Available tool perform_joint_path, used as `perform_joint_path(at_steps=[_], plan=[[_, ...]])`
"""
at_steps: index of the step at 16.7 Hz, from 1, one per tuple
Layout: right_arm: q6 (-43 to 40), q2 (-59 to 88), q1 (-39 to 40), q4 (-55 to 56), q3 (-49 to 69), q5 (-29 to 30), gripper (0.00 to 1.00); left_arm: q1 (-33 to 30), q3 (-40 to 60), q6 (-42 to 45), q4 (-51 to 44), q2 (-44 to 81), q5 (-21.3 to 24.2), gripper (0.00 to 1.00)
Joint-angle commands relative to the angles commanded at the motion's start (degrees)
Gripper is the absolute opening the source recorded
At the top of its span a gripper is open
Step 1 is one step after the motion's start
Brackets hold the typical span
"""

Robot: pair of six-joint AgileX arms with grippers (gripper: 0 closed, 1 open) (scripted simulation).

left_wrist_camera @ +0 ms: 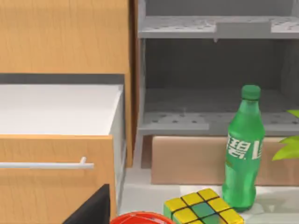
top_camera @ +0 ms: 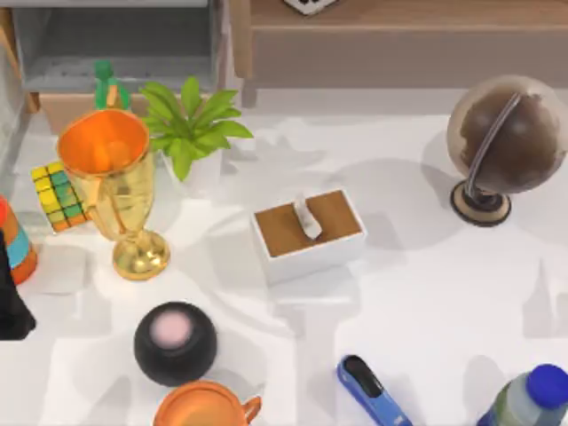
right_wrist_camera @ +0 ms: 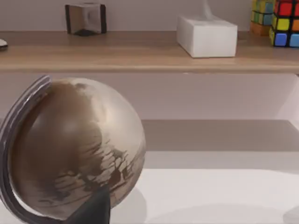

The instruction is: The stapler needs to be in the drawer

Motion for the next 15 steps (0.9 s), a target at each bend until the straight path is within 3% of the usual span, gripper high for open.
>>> perform_joint_path(at_steps=[4, 7, 10, 15], plan=[[0.0, 0.0, 0.0, 0.0, 0.0, 0.0, 1.0, -1.52, 1.76, -1.75, -1.46, 1.72, 0.34, 1.0], [0.0, 0.0, 0.0, 0.0, 0.0, 0.0, 1.0, -7.15, 8.96, -8.97, -7.01, 8.79, 1.28, 1.0], [0.0, 0.0, 0.0, 0.0, 0.0, 0.0, 1.0, -15.41, 21.36, -21.63, -15.24, 21.21, 2.2, 1.0], [0.0, 0.0, 0.0, 0.0, 0.0, 0.0, 1.0, -31.41, 48.61, -51.57, -31.07, 52.39, 3.06, 1.0]])
